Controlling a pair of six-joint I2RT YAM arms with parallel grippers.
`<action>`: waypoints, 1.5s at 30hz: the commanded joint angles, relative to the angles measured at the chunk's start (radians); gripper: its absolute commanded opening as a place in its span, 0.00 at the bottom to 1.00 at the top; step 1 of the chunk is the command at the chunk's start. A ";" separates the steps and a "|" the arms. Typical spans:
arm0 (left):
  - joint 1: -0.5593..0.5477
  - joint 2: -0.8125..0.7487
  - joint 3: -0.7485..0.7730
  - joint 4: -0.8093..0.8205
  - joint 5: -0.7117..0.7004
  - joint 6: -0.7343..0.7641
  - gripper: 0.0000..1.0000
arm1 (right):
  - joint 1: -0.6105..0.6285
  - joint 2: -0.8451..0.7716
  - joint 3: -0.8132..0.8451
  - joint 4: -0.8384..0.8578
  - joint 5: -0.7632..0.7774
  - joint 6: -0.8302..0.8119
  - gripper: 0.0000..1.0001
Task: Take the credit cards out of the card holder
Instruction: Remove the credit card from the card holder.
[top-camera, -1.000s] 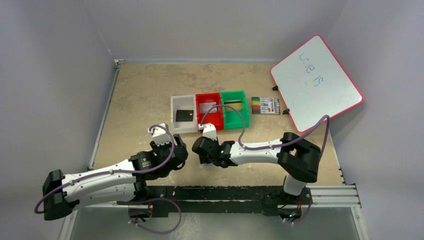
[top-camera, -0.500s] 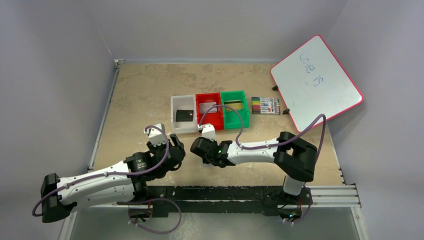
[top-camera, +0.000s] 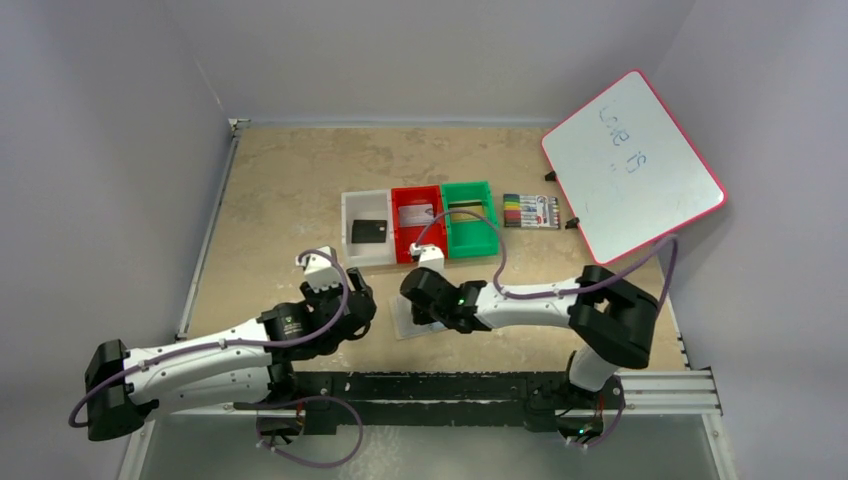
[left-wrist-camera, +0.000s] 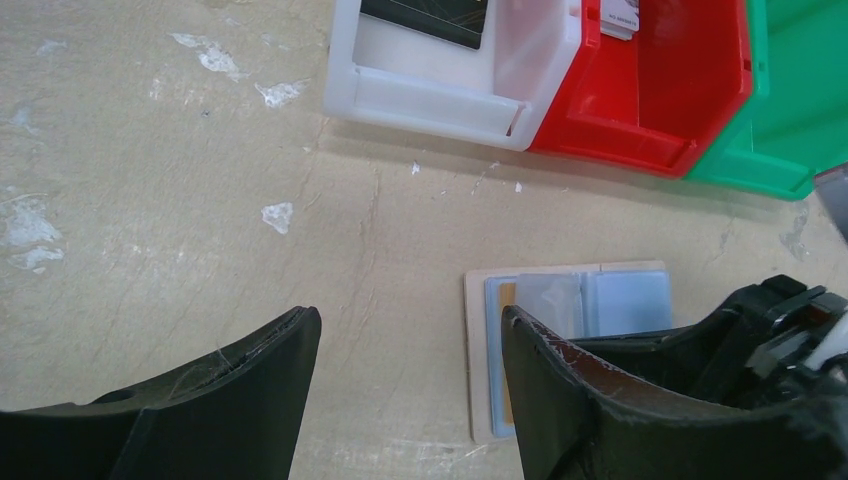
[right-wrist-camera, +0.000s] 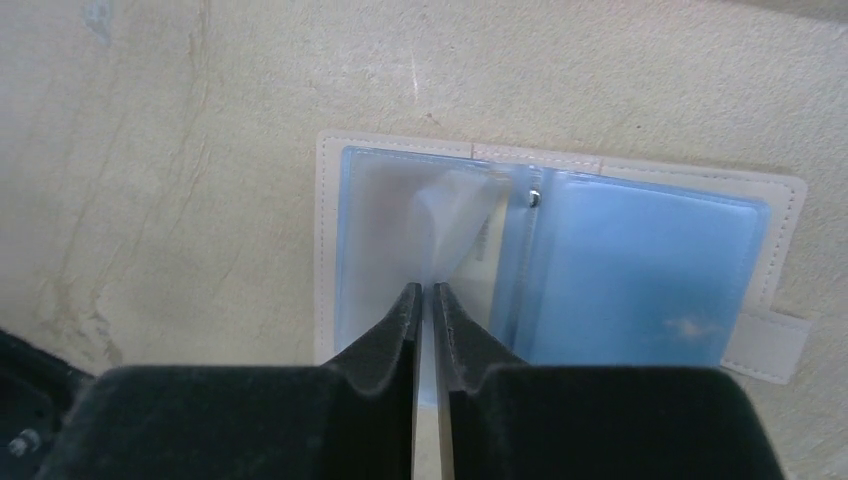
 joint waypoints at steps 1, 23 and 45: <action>-0.003 0.018 0.012 0.069 0.012 0.017 0.66 | -0.069 -0.131 -0.114 0.225 -0.150 0.019 0.10; -0.003 0.017 0.011 0.145 0.015 0.004 0.66 | -0.050 -0.099 -0.071 0.162 -0.056 -0.064 0.42; -0.003 -0.130 -0.012 -0.018 -0.056 -0.060 0.66 | 0.045 0.140 0.164 -0.191 0.152 -0.023 0.40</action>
